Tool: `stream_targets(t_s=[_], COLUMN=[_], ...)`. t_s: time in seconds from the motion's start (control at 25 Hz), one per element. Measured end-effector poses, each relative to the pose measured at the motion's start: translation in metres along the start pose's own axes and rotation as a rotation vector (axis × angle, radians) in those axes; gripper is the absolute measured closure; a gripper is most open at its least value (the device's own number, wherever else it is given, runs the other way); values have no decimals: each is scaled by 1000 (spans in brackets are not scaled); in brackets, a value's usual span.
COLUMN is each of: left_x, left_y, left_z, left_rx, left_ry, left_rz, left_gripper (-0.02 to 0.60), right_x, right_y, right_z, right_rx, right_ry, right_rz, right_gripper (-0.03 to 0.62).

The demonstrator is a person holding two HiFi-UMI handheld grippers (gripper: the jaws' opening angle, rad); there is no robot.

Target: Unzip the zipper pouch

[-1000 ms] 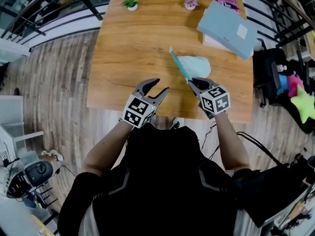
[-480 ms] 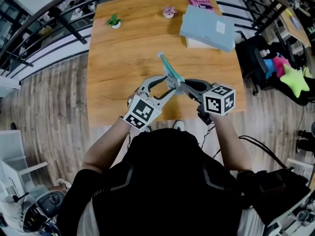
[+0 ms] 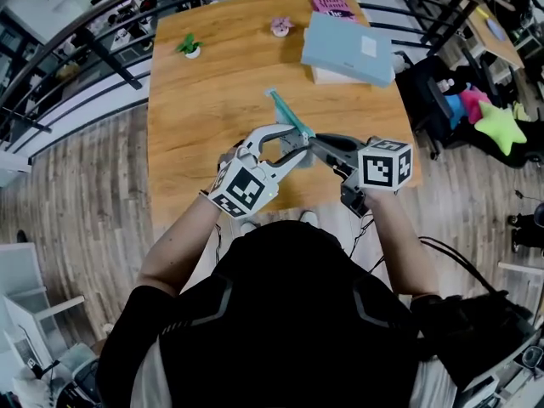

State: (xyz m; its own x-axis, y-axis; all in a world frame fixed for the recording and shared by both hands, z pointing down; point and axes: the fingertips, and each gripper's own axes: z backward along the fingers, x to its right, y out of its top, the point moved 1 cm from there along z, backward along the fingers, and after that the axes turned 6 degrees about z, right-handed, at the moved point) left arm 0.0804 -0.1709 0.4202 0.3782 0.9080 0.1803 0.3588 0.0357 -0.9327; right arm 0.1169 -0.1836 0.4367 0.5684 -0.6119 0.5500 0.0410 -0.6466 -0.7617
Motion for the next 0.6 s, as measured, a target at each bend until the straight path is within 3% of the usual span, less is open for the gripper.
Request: stream_targets(t_s=[0.4, 0.6], left_x=[4, 5], left_y=[8, 8], left_z=[10, 10], left_rx=[0, -8], left_ry=[-89, -72], left_rz=[-86, -113], left_gripper=[456, 456], right_x=[-16, -17], right_y=[6, 6], right_z=[-2, -2], right_rx=[-17, -26], right_ry=[54, 65], right_rz=[18, 31], right_gripper=[542, 542])
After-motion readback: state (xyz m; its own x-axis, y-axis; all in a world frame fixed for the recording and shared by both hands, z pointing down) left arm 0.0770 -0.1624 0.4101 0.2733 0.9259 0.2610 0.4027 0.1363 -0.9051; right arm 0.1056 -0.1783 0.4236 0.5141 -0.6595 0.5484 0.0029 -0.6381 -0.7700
